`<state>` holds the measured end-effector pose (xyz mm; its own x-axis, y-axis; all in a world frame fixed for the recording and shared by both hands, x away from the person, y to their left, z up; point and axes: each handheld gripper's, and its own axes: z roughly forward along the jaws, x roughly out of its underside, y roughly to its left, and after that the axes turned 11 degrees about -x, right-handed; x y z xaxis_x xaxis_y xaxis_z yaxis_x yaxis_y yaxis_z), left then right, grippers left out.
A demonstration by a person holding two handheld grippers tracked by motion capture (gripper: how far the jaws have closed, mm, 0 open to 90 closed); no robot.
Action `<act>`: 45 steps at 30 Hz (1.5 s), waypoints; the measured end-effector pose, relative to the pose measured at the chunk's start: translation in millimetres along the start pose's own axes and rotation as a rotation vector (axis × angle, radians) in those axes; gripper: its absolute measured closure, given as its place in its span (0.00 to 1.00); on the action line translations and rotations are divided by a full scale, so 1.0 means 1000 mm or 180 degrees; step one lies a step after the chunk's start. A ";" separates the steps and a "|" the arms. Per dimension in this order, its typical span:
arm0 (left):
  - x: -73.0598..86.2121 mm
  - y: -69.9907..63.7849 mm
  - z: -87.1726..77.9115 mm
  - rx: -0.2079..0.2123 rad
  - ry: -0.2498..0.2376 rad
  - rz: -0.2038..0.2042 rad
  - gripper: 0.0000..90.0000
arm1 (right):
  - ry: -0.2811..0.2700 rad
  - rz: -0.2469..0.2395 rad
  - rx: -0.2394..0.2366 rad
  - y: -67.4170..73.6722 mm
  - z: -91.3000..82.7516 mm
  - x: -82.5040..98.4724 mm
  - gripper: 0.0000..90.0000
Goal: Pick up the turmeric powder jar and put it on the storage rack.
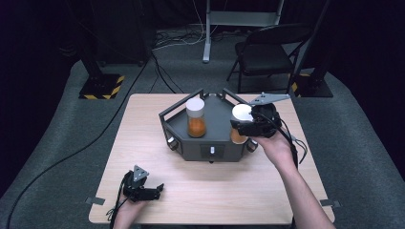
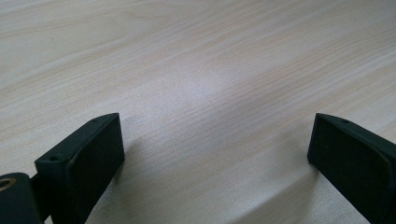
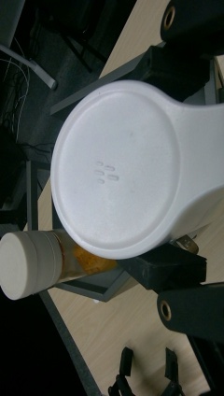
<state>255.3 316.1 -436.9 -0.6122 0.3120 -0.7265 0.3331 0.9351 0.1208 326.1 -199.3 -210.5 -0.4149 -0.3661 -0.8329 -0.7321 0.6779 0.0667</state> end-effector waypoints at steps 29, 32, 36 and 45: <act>0.000 0.000 0.000 0.0003 0.0000 0.0004 0.04 | 0.0148 0.0209 0.0291 -0.020 0.067 -0.021 0.33; 0.000 0.000 0.000 0.0003 -0.0003 -0.0001 0.04 | 0.0127 0.0253 0.0285 -0.023 0.070 -0.018 0.33; 0.000 0.000 0.000 0.0003 -0.0003 -0.0001 0.04 | 0.0091 0.0328 0.0265 -0.028 0.072 -0.015 0.33; 0.000 0.000 0.000 0.0003 -0.0003 -0.0001 0.04 | -0.0003 0.0321 0.0316 -0.026 0.066 -0.010 0.22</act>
<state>255.2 316.0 -437.1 -0.6116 0.3114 -0.7273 0.3336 0.9351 0.1199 384.8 -170.8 -240.4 -0.4831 -0.2923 -0.8253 -0.6295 0.7711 0.0955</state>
